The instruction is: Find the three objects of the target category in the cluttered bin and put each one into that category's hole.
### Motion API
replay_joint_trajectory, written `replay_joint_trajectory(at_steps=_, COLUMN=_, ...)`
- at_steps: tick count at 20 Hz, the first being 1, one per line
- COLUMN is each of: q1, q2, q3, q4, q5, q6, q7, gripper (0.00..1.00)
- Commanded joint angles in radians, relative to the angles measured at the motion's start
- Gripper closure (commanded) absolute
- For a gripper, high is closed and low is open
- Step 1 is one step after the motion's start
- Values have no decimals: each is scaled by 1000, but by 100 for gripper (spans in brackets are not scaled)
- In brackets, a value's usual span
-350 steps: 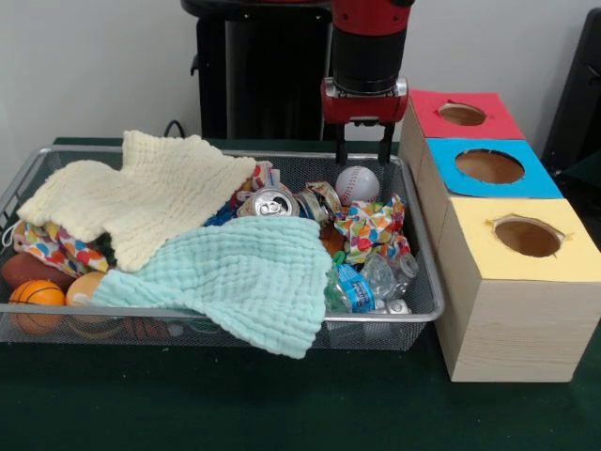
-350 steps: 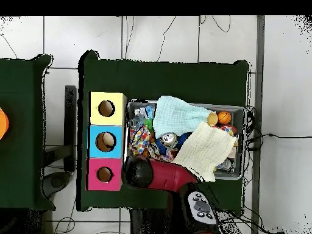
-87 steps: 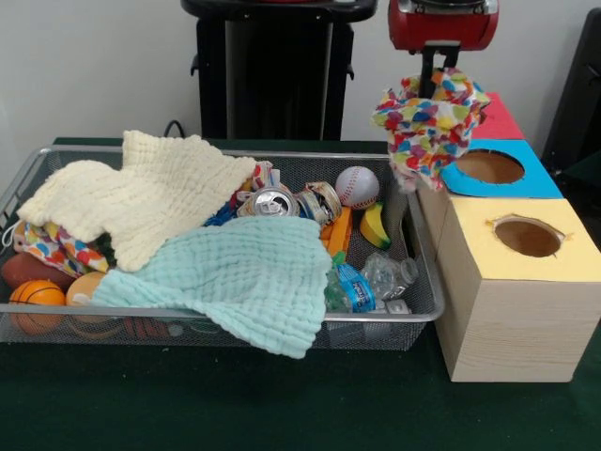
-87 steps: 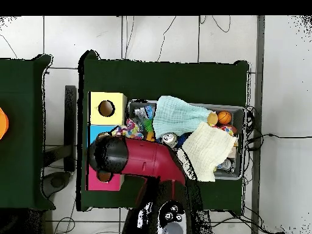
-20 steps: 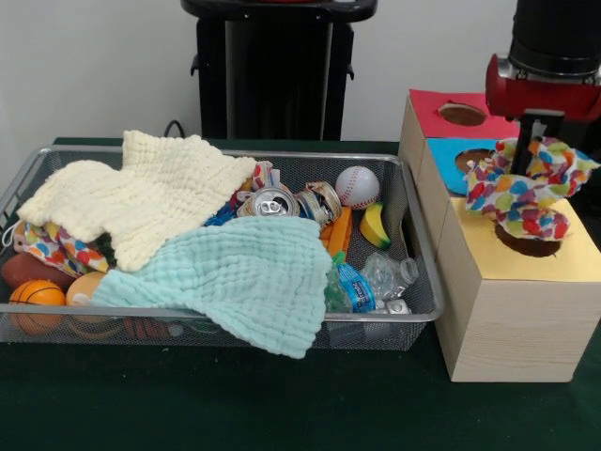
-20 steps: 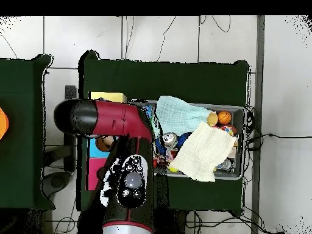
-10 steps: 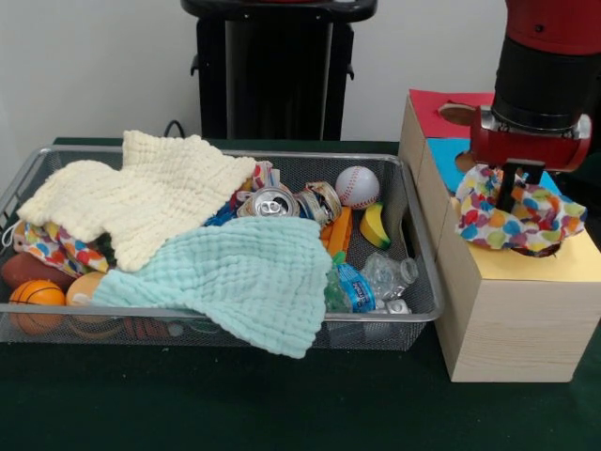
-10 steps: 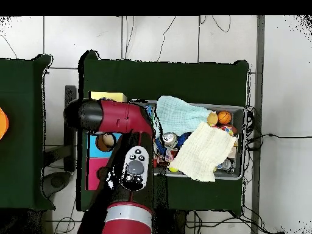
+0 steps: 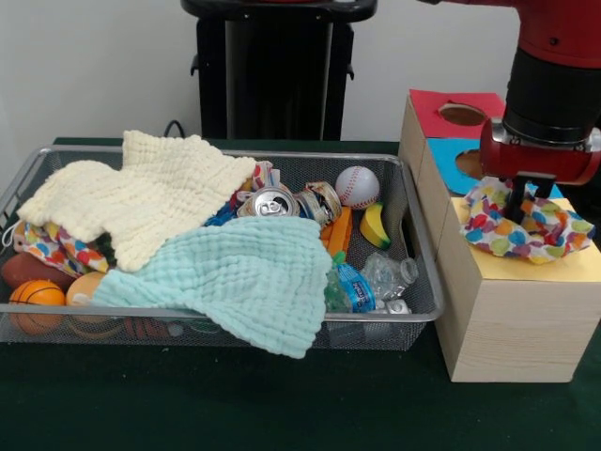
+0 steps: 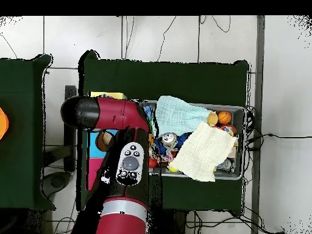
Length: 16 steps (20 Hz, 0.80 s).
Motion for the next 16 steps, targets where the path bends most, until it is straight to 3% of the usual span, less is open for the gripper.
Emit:
replay_joint_trajectory(at_steps=1, q1=16, q2=73, q3=17, q4=-32, q5=35, q6=7, q7=279, gripper=100)
replay_joint_trajectory(at_steps=11, q1=25, q2=104, q3=21, q4=-10, q5=33, q6=-25, q7=257, gripper=100)
replay_joint_trajectory(at_steps=16, q1=4, q2=142, q3=49, q4=17, q5=27, q6=-114, q7=225, gripper=100)
